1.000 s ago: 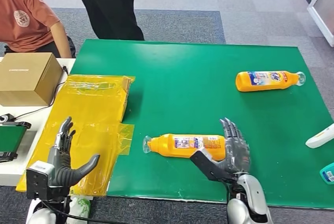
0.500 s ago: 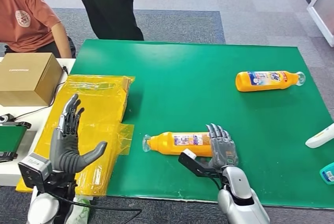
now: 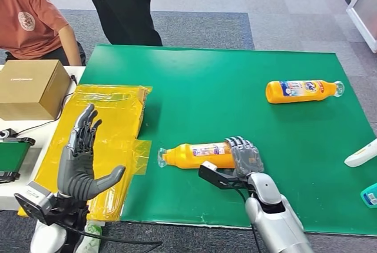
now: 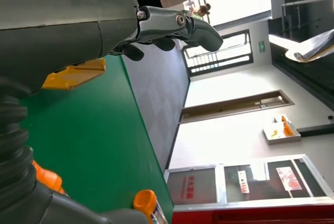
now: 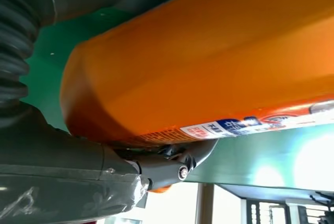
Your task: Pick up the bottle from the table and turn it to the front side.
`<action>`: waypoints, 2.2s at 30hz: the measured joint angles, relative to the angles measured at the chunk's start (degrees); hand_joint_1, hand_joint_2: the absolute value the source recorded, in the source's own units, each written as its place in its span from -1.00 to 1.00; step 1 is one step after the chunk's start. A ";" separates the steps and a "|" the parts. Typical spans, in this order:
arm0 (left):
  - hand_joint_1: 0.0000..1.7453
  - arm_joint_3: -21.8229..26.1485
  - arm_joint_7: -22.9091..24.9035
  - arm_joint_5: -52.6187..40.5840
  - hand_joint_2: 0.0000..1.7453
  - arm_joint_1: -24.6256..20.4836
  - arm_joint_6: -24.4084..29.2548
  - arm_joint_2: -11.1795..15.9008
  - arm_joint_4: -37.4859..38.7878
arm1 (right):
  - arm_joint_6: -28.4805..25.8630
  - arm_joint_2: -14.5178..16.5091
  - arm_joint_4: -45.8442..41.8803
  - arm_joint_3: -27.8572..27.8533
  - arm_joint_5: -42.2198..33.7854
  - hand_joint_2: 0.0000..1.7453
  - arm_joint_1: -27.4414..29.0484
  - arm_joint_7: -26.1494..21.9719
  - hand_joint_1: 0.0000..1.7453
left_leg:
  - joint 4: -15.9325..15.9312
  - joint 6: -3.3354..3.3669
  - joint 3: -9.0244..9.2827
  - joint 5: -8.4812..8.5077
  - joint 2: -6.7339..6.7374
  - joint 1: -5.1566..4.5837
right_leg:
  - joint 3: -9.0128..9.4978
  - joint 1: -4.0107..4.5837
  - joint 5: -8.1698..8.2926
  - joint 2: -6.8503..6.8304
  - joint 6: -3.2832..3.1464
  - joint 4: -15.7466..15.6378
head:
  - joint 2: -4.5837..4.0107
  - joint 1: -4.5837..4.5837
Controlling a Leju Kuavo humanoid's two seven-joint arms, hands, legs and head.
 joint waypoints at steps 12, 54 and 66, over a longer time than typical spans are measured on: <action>-1.00 0.07 -0.17 0.61 1.00 0.76 -0.68 0.30 -1.07 | -0.71 -1.35 -6.10 1.73 -5.22 1.00 2.21 -1.91 1.00 | 0.00 0.00 -0.03 -0.01 0.00 0.00 | -0.03 0.00 -0.02 0.00 0.00 0.00 | -0.01 0.00; -1.00 -12.61 8.06 16.55 1.00 -11.47 -16.21 2.40 15.05 | -0.37 2.36 -22.18 15.27 -37.48 1.00 6.11 -23.32 1.00 | 0.00 -0.01 -0.05 -0.01 0.00 -0.01 | -0.06 -0.01 -0.05 0.00 -0.02 0.00 | 0.01 0.01; -1.00 -15.57 9.78 11.77 1.00 -16.46 -15.53 5.34 17.76 | -0.31 2.36 -18.50 16.05 -38.17 1.00 3.81 -22.09 1.00 | 0.00 -0.01 -0.06 -0.01 0.00 -0.01 | -0.07 -0.01 -0.06 -0.01 -0.02 0.00 | 0.00 0.00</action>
